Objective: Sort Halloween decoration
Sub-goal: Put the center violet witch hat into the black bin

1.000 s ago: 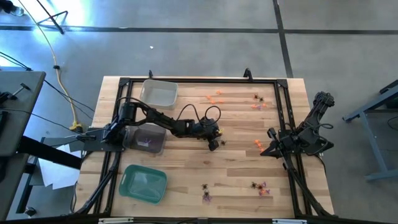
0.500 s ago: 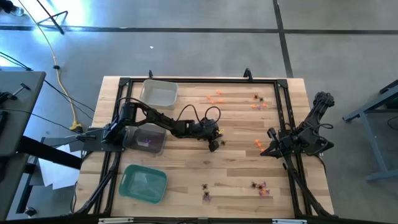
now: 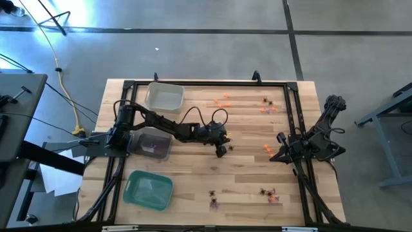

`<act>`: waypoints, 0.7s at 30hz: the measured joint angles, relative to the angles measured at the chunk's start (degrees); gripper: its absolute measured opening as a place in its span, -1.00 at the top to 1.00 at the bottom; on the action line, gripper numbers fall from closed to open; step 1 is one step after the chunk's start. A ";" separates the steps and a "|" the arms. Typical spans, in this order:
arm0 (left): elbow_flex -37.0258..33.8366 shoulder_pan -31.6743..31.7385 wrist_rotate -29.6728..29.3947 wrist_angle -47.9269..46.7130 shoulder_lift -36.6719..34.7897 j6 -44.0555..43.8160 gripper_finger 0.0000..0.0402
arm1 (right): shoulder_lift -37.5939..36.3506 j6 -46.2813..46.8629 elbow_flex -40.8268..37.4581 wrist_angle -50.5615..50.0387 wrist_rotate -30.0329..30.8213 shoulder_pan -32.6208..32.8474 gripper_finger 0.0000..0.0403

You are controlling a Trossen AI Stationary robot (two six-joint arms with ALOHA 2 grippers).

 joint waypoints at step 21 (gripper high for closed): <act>-12.19 -9.74 -23.46 -26.06 -28.67 -5.87 1.00 | 0.25 -0.01 0.00 0.10 -0.10 -0.02 1.00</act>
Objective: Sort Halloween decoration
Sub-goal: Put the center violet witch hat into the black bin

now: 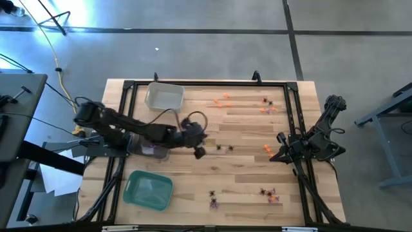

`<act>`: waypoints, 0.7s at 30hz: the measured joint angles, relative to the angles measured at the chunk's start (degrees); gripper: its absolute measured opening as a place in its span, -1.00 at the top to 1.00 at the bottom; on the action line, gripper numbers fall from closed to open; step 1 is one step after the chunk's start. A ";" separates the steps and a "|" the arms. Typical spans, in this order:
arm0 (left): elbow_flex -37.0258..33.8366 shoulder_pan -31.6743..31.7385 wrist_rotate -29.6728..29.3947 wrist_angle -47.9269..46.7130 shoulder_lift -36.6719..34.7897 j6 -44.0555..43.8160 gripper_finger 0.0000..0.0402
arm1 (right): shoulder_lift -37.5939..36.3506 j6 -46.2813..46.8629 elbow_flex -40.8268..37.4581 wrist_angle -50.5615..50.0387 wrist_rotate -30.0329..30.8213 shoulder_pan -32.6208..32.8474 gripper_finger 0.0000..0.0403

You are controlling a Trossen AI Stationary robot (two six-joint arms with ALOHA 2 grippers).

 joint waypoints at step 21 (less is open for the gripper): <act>-14.87 -15.77 -9.58 -46.33 -21.98 -52.79 1.00 | 0.12 0.01 0.01 -0.12 0.08 -0.02 1.00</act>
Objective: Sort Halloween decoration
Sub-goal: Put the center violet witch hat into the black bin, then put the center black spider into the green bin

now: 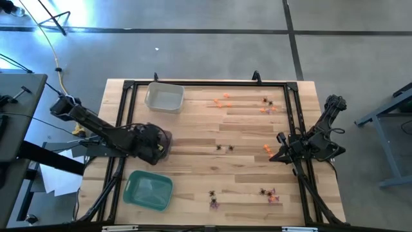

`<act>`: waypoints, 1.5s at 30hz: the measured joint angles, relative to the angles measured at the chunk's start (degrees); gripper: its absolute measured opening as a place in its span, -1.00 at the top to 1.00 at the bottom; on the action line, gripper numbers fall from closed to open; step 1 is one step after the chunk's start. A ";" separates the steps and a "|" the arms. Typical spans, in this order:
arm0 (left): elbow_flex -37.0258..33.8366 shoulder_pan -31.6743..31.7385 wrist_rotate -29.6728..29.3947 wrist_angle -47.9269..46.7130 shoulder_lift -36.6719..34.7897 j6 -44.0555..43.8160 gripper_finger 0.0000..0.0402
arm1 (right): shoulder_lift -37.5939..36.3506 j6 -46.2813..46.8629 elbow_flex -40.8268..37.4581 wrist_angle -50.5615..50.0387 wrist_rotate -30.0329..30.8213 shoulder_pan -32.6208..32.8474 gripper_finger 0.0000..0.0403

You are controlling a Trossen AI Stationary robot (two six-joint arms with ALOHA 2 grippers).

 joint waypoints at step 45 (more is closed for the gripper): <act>3.96 19.83 19.76 72.14 28.70 56.01 0.45 | 0.01 0.00 0.00 0.01 0.02 -0.02 1.00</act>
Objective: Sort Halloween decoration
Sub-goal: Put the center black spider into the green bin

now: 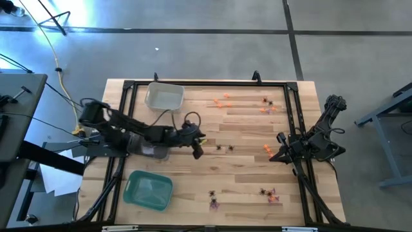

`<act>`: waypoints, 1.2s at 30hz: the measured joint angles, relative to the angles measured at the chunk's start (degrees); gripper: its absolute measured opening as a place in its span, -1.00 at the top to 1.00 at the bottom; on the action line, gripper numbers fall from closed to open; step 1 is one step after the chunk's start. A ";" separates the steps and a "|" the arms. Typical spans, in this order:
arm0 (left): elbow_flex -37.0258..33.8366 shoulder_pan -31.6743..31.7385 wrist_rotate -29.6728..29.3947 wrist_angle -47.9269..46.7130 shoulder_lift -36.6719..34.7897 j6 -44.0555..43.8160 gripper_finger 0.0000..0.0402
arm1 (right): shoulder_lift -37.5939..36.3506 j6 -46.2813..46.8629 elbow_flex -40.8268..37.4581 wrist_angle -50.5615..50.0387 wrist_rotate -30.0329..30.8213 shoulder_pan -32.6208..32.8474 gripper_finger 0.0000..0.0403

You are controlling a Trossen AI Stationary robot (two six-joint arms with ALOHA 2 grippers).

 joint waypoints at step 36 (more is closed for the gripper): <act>12.87 1.09 7.05 -0.38 18.43 5.67 0.45 | 0.00 0.00 -0.02 0.00 0.00 0.02 1.00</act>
